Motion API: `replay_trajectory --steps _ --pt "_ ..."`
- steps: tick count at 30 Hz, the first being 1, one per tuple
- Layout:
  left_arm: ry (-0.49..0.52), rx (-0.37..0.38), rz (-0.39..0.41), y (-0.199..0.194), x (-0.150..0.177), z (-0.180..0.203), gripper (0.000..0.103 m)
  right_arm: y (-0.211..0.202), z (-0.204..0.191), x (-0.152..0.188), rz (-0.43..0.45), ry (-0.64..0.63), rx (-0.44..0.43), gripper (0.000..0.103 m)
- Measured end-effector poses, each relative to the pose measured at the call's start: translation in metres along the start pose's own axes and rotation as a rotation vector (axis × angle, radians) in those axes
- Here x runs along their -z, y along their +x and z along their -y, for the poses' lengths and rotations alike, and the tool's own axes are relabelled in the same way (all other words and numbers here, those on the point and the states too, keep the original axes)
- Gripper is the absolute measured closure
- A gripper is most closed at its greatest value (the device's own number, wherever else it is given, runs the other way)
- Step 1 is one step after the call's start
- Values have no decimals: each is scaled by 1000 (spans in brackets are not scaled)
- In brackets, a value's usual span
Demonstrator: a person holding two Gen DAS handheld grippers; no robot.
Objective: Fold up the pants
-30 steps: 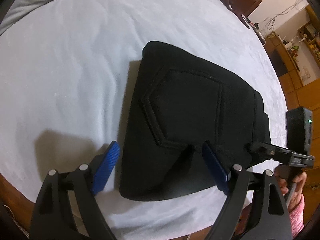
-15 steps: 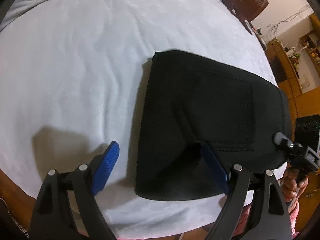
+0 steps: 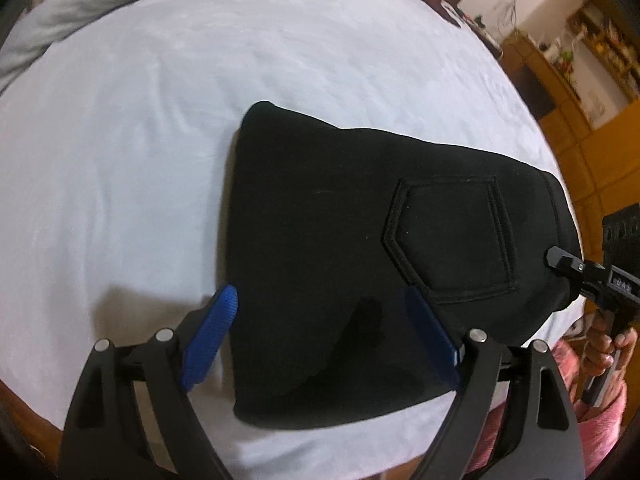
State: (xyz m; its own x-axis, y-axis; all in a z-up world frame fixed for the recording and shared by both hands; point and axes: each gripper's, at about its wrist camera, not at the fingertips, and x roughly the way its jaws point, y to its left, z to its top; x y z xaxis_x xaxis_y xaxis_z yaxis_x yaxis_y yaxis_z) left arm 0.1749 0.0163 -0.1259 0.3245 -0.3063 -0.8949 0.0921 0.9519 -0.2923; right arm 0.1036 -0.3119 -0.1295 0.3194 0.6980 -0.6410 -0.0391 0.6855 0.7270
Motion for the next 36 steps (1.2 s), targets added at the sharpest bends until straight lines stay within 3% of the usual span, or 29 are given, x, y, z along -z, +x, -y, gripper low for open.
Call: replay_trajectory --steps 8,12,13,16,19,22,25,28,31,36 --pt "115 -176 -11 31 0 13 8 24 48 14 -49 70 58 79" --pt "102 -153 -18 24 -1 6 9 12 40 11 -46 48 83 69" --pt "102 -151 -20 21 -2 6 9 5 35 10 -32 18 118 63" --pt "99 -142 33 2 -11 8 9 -20 3 4 58 -121 258 62" --pt "88 -84 93 -18 -25 15 9 -28 -27 -12 105 -199 226 62" --pt "73 18 77 -17 -38 23 9 -6 -44 -30 79 -231 226 62" --pt "54 90 28 0 -47 26 9 20 -35 -47 48 -181 237 64" --pt "43 58 -40 30 -52 18 9 39 -4 -56 21 -65 241 70" --pt "30 47 -88 52 -49 5 9 52 14 -54 20 -49 227 76" --pt "64 23 -96 50 -50 8 9 53 17 -56 36 -7 188 78"
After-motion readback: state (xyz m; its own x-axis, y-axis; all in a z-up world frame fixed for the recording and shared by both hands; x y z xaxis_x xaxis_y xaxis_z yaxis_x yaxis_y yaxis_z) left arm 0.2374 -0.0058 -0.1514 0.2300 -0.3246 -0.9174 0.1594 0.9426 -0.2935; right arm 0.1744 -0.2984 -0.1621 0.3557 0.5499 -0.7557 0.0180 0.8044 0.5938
